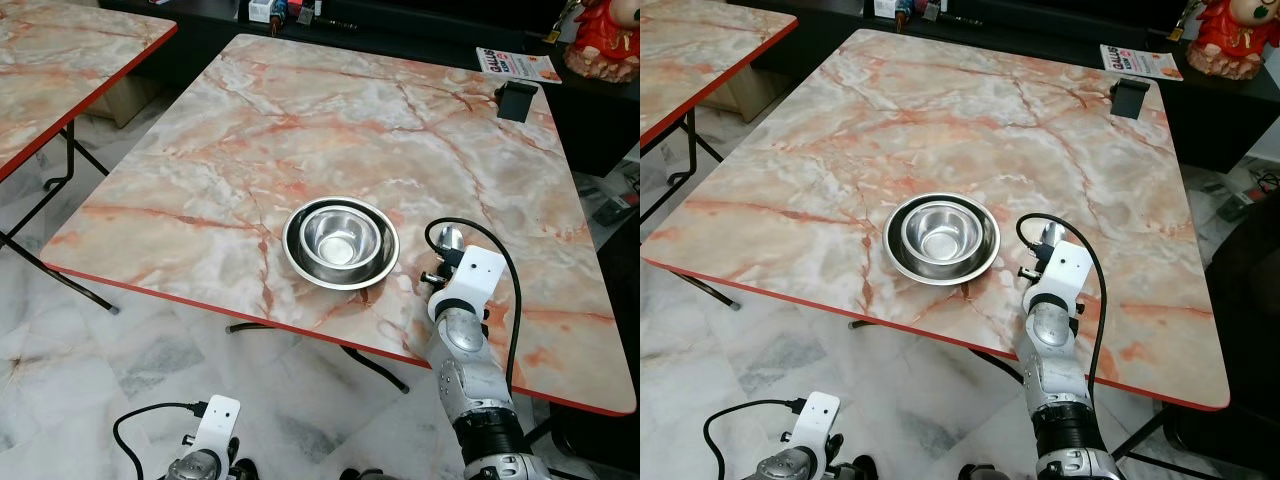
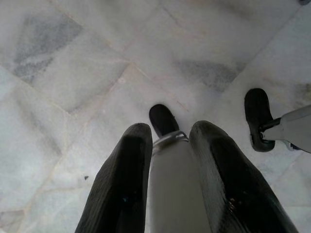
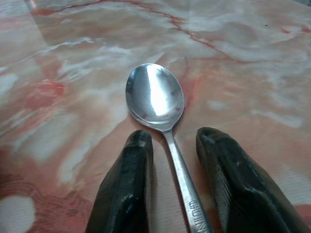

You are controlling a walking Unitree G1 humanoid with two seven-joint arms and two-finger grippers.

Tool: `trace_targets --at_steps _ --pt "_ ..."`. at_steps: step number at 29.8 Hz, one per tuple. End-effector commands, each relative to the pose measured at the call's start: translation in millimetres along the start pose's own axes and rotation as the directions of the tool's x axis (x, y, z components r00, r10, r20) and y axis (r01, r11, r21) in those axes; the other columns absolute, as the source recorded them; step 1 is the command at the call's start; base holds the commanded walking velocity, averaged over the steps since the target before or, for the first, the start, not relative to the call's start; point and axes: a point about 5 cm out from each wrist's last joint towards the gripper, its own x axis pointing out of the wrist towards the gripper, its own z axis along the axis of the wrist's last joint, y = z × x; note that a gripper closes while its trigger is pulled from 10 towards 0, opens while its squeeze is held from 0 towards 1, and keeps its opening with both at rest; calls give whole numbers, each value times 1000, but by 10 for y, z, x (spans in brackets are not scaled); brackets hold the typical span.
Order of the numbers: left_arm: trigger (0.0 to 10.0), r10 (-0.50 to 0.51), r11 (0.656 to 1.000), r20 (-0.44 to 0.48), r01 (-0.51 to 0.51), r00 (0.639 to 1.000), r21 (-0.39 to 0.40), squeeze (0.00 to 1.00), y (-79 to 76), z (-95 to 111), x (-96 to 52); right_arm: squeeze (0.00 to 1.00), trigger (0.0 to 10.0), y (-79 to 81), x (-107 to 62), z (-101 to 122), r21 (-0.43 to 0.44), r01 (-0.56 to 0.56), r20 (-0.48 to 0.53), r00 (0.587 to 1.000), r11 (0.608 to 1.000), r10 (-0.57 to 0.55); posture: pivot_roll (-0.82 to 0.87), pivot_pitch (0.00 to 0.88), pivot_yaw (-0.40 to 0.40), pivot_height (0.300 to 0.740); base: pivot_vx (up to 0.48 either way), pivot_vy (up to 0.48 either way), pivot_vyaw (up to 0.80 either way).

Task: Setting the table

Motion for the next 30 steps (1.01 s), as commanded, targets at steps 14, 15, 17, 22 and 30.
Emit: trace_targets --at_steps 14,15,17,22,30 --pt "10000 -15 999 -13 15 1000 50 0 63 7 0 0 10000 166 -91 468 13 -97 306 948 995 88 -81 136 -18 740 0 0 0" --pt "10000 -15 999 -13 15 1000 50 0 63 7 0 0 10000 166 -91 468 13 -97 306 948 995 88 -81 136 -18 740 0 0 0" --pt "10000 -17 998 -6 18 1000 62 0 70 20 0 0 10000 182 -101 509 9 -98 334 938 995 89 -81 134 -16 740 0 0 0" --pt "10000 -11 996 22 9 1000 84 0 90 73 4 0 10000 209 -131 590 -2 -121 408 906 993 111 -80 121 -2 740 0 0 0" --pt "10000 35 998 132 -42 991 49 0 157 279 16 0 10000 229 -196 800 -65 -148 555 817 987 159 -83 88 5 740 0 0 0"
